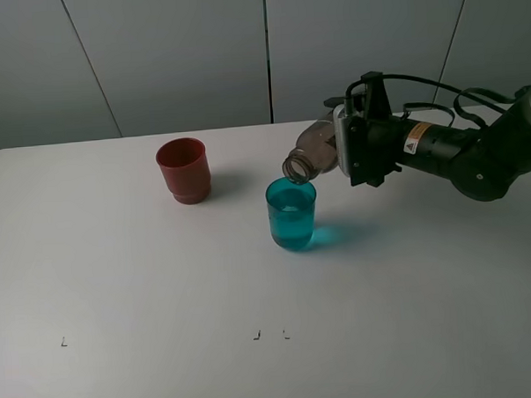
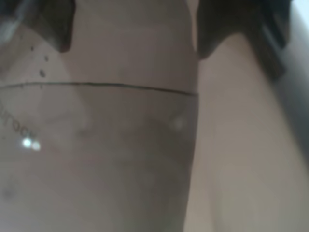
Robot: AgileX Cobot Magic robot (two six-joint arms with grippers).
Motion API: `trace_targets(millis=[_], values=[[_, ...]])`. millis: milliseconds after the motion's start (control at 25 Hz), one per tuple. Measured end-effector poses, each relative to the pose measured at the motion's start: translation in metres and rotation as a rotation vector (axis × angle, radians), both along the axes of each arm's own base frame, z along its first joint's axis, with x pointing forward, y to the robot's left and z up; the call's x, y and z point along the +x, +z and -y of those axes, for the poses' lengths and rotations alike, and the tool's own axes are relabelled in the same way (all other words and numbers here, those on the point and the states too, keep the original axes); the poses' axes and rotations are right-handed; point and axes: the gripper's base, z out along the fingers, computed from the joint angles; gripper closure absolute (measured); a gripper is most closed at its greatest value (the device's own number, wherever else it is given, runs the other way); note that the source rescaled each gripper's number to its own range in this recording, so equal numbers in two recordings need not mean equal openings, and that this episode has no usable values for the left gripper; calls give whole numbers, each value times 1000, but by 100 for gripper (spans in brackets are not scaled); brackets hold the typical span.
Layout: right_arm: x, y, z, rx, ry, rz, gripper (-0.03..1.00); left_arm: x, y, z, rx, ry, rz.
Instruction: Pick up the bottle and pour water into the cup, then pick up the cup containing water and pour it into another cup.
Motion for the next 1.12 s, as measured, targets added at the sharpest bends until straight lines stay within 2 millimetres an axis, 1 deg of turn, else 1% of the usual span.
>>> trace_targets(millis=[280,360,560,880,960,1120], values=[[-1,-1,0,148,-44,-113,96,0,0,0,0,0,0],[-1,-1,0,216,-76,-162,96,0,0,0,0,0,0],[1,0,3,481,-196,-332,96,0,0,0,0,0,0],[2,1,4,698,-273,-461,96,0,0,0,0,0,0],[4,2,8,768,-296,-488,96,0,0,0,0,0,0],[8,2,24,935,-379,-563,96,0,0,0,0,0,0]])
